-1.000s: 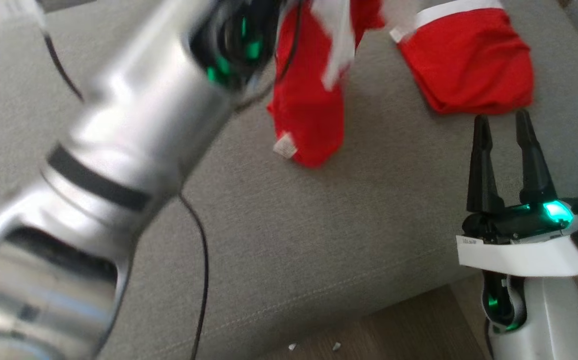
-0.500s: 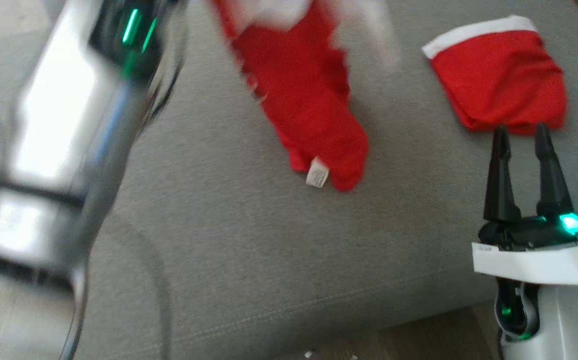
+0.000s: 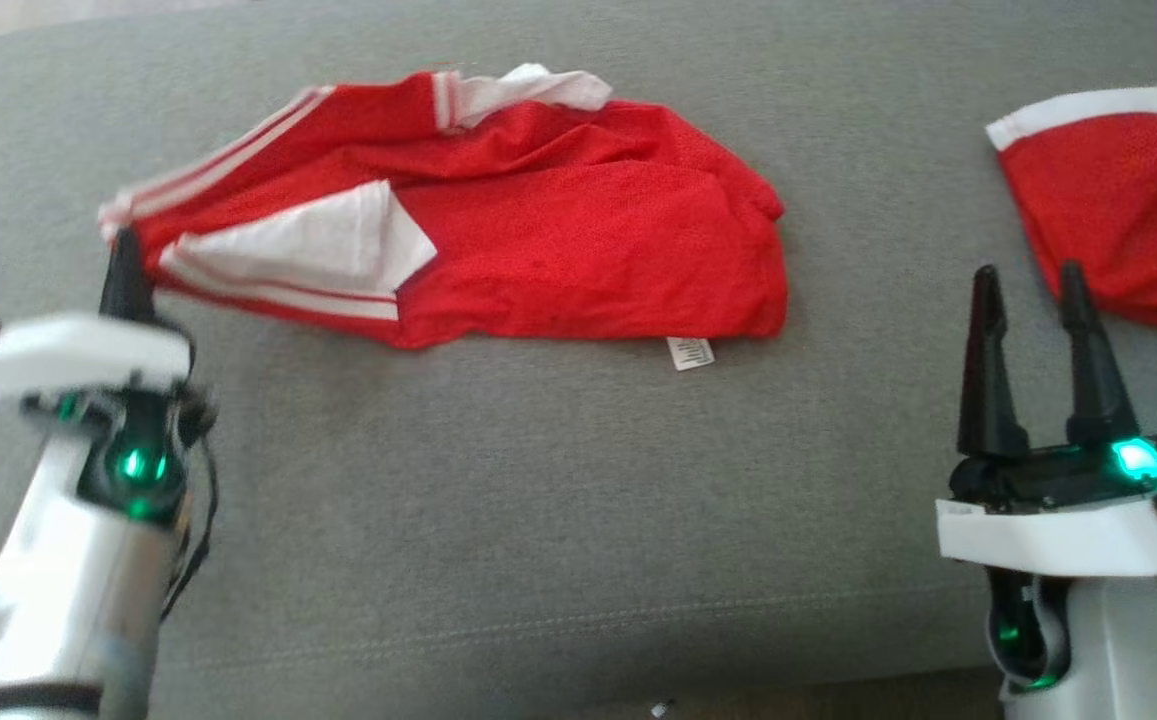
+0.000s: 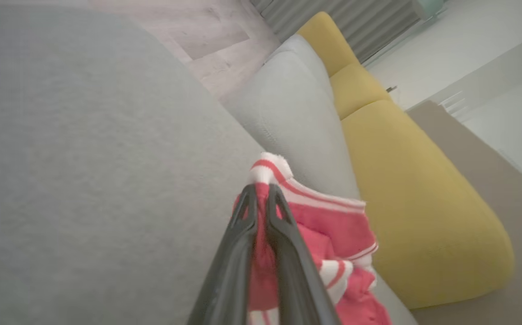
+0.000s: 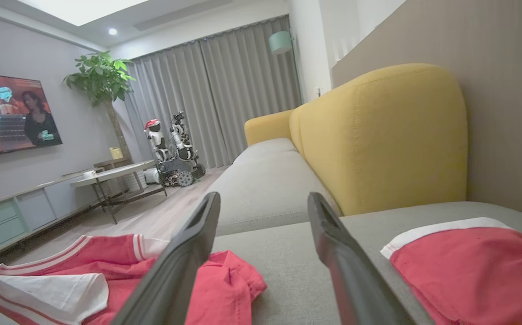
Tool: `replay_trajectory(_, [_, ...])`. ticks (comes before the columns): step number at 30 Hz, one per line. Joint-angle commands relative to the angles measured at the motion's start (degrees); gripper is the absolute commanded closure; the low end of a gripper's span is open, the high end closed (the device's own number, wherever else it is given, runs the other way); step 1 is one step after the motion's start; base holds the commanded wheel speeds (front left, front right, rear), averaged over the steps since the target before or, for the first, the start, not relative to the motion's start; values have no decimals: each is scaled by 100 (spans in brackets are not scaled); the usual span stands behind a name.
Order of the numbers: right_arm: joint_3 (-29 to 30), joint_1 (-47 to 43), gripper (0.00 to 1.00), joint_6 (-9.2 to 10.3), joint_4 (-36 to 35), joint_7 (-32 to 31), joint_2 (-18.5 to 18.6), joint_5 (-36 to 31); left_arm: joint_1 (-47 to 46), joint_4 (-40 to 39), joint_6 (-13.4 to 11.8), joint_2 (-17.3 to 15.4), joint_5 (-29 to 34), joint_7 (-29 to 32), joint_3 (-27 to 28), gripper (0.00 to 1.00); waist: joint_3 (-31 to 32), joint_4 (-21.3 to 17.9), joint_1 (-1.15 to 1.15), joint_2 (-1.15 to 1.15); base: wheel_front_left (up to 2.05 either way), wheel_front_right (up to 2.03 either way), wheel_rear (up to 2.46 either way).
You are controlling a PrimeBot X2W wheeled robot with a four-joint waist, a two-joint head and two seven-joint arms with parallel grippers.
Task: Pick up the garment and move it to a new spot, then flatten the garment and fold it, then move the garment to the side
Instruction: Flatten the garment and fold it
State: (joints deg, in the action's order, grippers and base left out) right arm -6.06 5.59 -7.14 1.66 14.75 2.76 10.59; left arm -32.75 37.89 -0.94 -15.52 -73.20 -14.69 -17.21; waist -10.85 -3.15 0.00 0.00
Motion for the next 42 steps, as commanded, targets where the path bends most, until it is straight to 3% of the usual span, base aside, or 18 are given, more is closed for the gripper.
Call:
replay_trajectory(1, [-191, 15, 0, -35, -127, 25, 11, -89, -38, -221, 35, -337, 224, -30, 330, 100, -11, 107, 0, 0, 0, 0, 0])
replay_trajectory(5, [-232, 26, 0, -35, -17, 25, 11, -156, 328, -335, -15, -430, 943, -30, 619, 100, -49, 243, 0, 0, 0, 0, 0])
replay_trajectory(9, [-285, 83, 0, -35, 74, 25, 11, -217, 508, -542, -30, -307, 1651, -30, 981, 100, -139, 336, 0, 0, 0, 0, 0])
replay_trajectory(11, [-322, 127, 0, -35, 113, 25, 11, -230, 569, -580, -45, -255, 2050, -30, 1134, 0, -194, 350, 0, 0, 0, 0, 0])
replay_trajectory(14, [-372, 185, 0, -35, 129, 25, 11, -231, 655, -809, -197, -205, 2946, -30, 1344, 0, -292, 343, 0, 0, 0, 0, 0])
replay_trajectory(18, [-405, 259, 0, -35, 118, 25, 11, -220, 877, -1671, -482, -131, 4550, -30, 1500, 0, -463, 298, 0, 0, 0, 0, 0])
replay_trajectory(22, [-406, 346, 0, -35, 107, 25, 11, -176, 1218, -2475, -486, 89, 5921, -30, 1131, 0, -604, 248, 0, 0, 0, 0, 0])
replay_trajectory(23, [-406, 346, 0, -35, 107, 25, 11, -176, 1218, -2475, -486, 89, 5921, -30, 1131, 0, -604, 248, 0, 0, 0, 0, 0])
replay_trajectory(28, [-468, 463, 0, -35, 116, 25, 11, -103, 1374, -2682, -587, 103, 7088, -30, 534, 0, -736, 168, 0, 0, 0, 0, 0])
replay_trajectory(31, [-515, 522, 0, -35, 121, 25, 11, -64, 1350, -2153, -771, 27, 7528, -30, 289, 0, -784, 116, 0, 0, 0, 0, 0])
replay_trajectory(35, [-552, 580, 0, -35, 124, 25, 11, -14, 1051, -1244, -1062, 46, 7669, -30, 255, 0, -855, 28, 0, 0, 0, 0, 0])
replay_trajectory(42, [-540, 628, 0, -35, 131, 25, 11, -21, 610, -658, -1175, 39, 7540, -30, 311, 0, -969, -45, 0, 0, 0, 0, 0])
